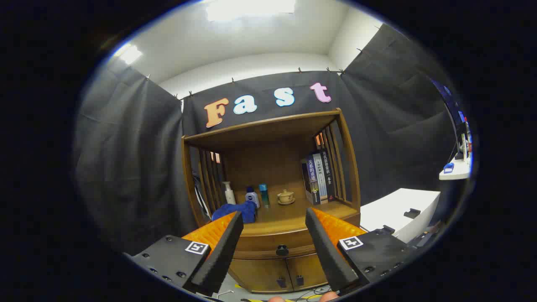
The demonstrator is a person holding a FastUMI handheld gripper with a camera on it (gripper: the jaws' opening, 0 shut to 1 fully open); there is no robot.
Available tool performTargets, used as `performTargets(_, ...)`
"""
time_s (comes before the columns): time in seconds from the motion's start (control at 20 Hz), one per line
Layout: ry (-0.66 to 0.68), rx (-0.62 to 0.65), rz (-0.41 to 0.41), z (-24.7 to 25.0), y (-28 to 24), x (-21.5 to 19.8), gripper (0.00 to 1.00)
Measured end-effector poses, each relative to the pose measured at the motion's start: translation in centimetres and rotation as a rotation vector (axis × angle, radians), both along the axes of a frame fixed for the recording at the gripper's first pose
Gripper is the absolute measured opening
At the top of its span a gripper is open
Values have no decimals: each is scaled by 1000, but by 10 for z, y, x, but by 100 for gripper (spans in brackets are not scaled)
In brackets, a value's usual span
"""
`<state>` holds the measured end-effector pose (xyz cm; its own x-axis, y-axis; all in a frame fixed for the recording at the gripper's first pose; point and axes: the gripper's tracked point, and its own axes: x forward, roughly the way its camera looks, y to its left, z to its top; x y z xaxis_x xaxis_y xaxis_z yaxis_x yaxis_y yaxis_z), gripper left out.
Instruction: Pull open the drawer, take out the items inside it, and place them on the countertop above the cabinet.
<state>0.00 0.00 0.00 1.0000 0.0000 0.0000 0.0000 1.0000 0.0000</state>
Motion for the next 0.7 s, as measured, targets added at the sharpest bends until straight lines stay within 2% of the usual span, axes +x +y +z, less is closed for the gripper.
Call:
performTargets(0.2,-24,-62,7,21,5,-13,98)
performTargets(0.45,-45,-53,32,36,6,-22,98)
performTargets(0.55,-73,-54,-1,42,-5,-23,98)
performTargets(0.7,-58,-56,-6,38,-10,-23,98)
